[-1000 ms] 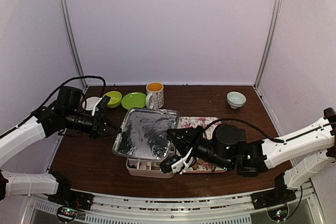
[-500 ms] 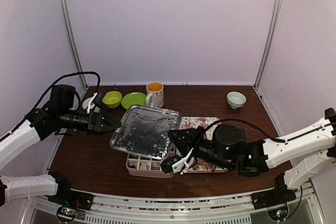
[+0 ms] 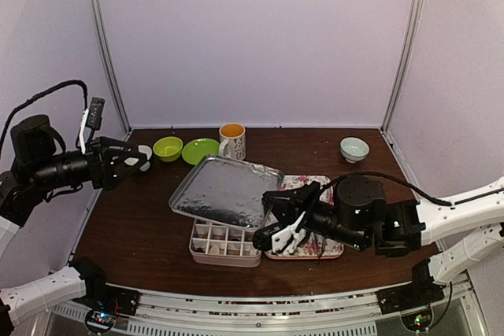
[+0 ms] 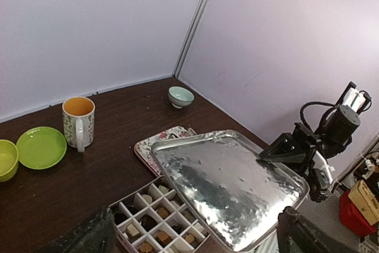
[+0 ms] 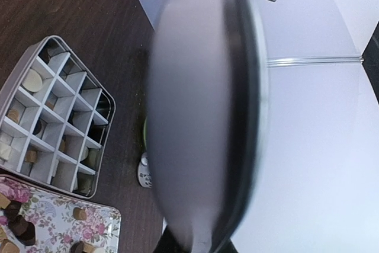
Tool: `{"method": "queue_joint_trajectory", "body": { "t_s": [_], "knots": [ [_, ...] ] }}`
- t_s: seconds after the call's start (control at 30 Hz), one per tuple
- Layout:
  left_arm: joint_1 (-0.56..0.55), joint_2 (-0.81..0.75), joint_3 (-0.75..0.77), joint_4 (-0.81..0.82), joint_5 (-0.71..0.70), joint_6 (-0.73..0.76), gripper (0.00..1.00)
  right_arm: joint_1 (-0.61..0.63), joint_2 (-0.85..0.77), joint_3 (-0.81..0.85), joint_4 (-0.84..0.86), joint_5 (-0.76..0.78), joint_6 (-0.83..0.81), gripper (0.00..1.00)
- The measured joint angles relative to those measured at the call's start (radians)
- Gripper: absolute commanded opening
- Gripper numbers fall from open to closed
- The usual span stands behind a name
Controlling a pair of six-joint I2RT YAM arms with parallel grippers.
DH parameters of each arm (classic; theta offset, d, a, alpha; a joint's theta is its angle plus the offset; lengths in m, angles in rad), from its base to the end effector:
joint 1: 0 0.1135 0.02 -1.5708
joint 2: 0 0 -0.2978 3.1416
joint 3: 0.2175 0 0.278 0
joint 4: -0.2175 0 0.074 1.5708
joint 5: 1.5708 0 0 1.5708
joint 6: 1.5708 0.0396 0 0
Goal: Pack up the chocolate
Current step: Pass from the left arm to the right, then pass from the right arm to the left
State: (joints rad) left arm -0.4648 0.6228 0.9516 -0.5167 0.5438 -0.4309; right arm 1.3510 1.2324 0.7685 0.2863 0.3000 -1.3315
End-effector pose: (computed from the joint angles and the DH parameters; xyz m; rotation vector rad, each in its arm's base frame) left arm 0.0995 -0.0728 0.4115 0.4516 1.8158 -1.1117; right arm 0.0770 0.2910 0.3068 -1.6377 0.6077 -0.2478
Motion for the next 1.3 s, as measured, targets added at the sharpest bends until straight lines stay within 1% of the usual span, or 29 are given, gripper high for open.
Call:
{"method": "queue_joint_trajectory", "body": {
  "t_s": [0.17, 0.27, 0.47, 0.63, 0.77, 0.97, 1.13, 1.23, 1.27, 1.3],
  "knots": [
    [0.0, -0.153, -0.069, 0.068, -0.04, 0.068, 0.97, 0.0, -0.074, 0.028, -0.09, -0.033, 0.155, 0.0],
    [0.0, -0.208, -0.089, 0.126, -0.053, 0.095, 0.97, -0.001, -0.124, 0.037, -0.126, -0.057, 0.266, 0.0],
    [0.0, -0.229, -0.127, 0.19, -0.042, 0.113, 0.97, -0.024, -0.163, 0.109, -0.206, -0.113, 0.505, 0.0],
    [0.0, -0.22, -0.142, 0.206, -0.029, 0.116, 0.96, -0.092, -0.163, 0.187, -0.276, -0.221, 0.748, 0.0],
    [0.0, -0.208, -0.153, 0.211, -0.031, 0.119, 0.96, -0.175, -0.159, 0.25, -0.342, -0.364, 0.957, 0.0],
    [0.0, -0.146, -0.176, 0.243, -0.002, 0.107, 0.96, -0.315, -0.113, 0.343, -0.383, -0.68, 1.264, 0.0],
    [0.0, -0.059, -0.195, 0.284, 0.046, 0.061, 0.97, -0.365, -0.043, 0.361, -0.369, -0.916, 1.436, 0.0],
    [0.0, -0.013, -0.195, 0.307, 0.076, 0.031, 0.96, -0.377, 0.006, 0.362, -0.357, -1.009, 1.519, 0.0],
    [0.0, 0.003, -0.195, 0.316, 0.087, 0.022, 0.94, -0.382, 0.029, 0.365, -0.35, -1.057, 1.558, 0.0],
    [0.0, 0.014, -0.195, 0.323, 0.095, 0.015, 0.9, -0.386, 0.047, 0.365, -0.348, -1.066, 1.568, 0.0]
  ]
}}
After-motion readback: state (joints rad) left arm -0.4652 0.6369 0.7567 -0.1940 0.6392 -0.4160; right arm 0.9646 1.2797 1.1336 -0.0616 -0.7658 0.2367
